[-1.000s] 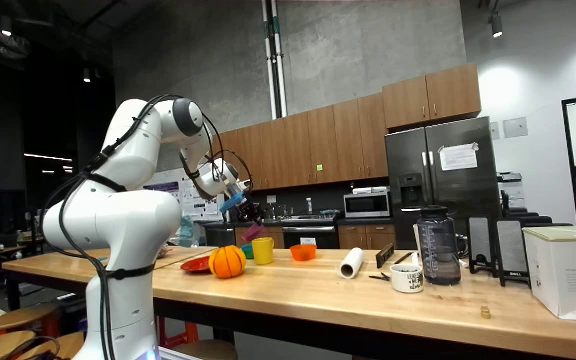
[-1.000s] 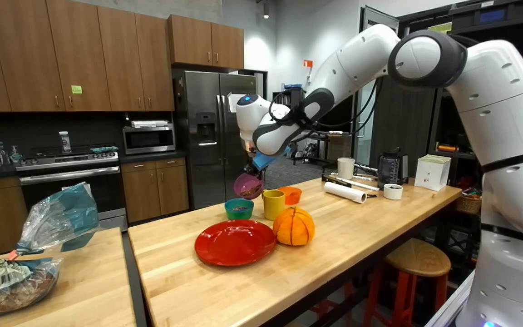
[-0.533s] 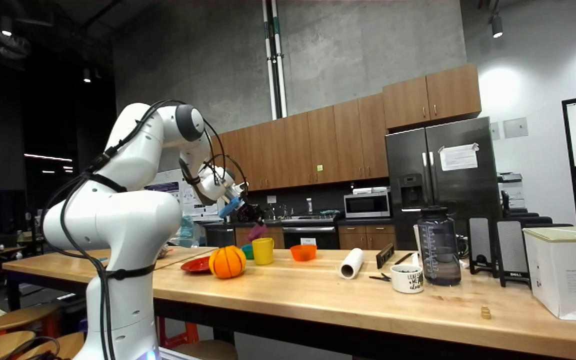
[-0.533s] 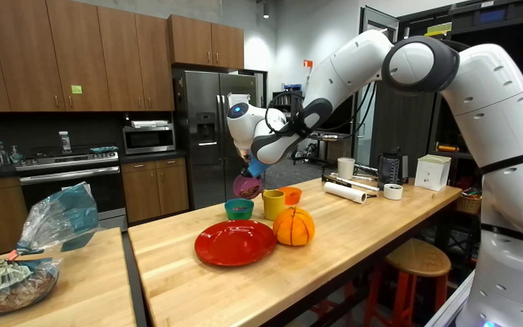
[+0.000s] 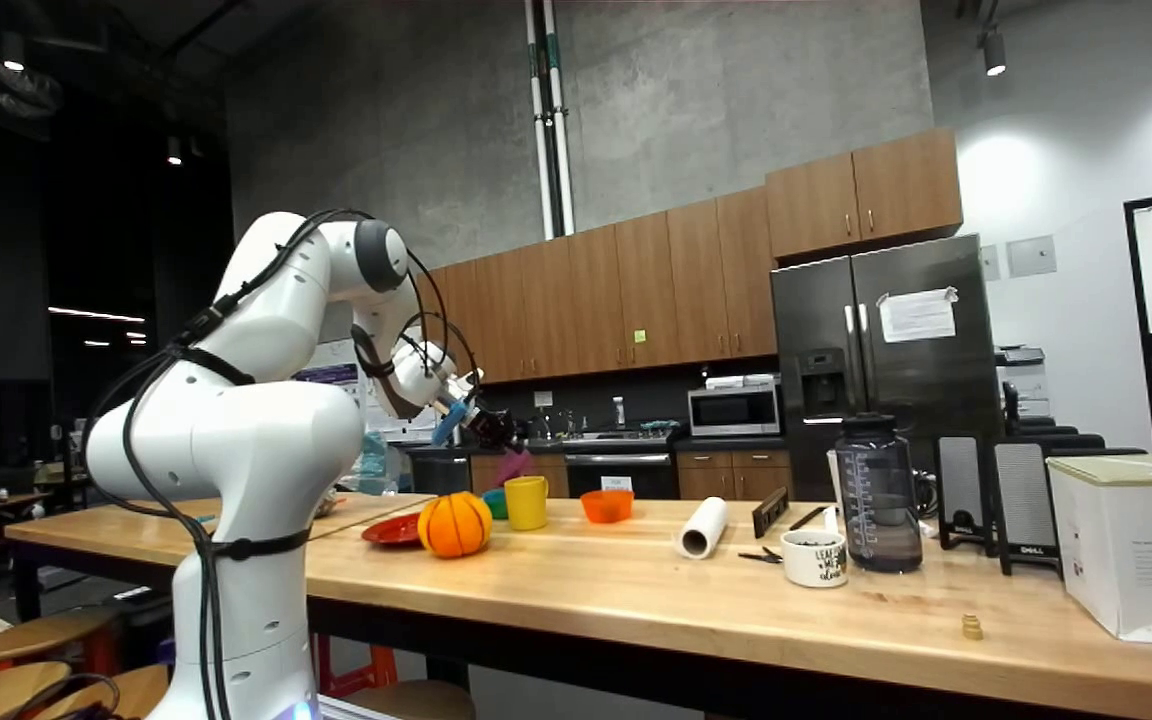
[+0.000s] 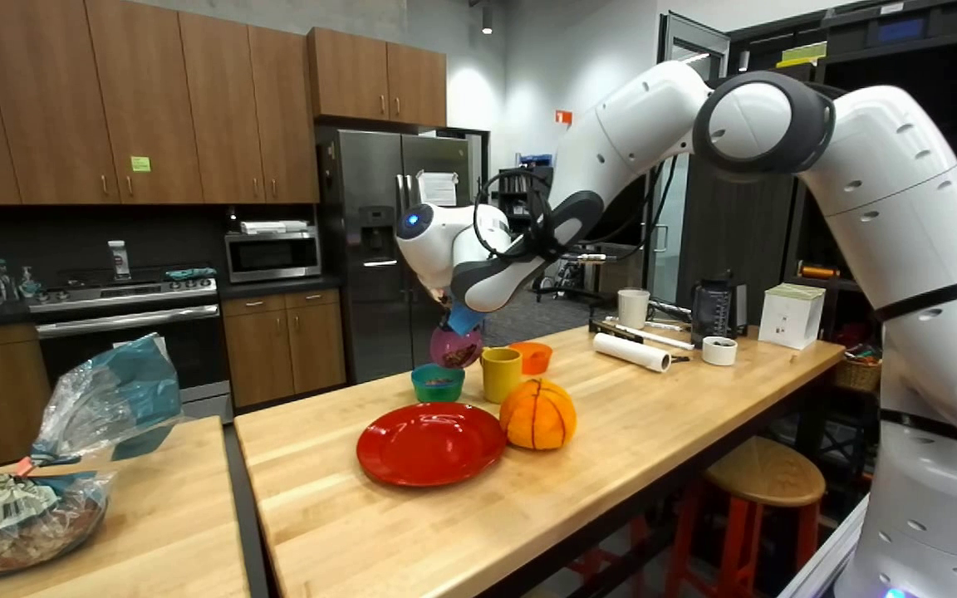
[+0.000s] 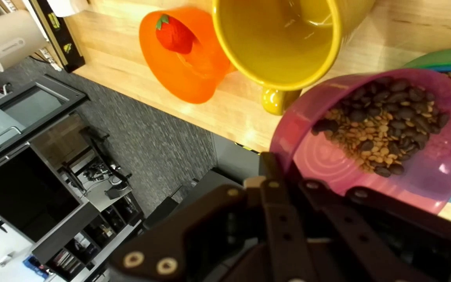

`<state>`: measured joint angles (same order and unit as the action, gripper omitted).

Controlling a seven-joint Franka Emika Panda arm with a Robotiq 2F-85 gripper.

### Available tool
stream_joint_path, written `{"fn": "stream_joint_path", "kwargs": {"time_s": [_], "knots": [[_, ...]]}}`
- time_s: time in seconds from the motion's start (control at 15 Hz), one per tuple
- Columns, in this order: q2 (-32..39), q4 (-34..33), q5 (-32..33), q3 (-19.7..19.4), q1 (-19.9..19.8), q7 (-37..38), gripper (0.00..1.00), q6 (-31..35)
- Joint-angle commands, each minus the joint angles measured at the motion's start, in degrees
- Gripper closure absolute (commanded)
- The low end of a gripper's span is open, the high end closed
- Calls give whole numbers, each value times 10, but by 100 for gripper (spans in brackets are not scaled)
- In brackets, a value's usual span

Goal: Pour the contents in the purple bowl into the blue bowl.

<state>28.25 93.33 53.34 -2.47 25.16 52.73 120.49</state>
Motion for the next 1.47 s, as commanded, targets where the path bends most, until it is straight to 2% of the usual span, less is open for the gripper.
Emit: {"fn": "stream_joint_path", "kwargs": {"time_s": [0.0, 0.73, 1.4], "knots": [[7, -18, 39, 23, -5, 25, 99, -33], [32, -36, 159, 57, -6, 82, 99, -89], [46, -45, 221, 70, -10, 120, 99, -115]]}}
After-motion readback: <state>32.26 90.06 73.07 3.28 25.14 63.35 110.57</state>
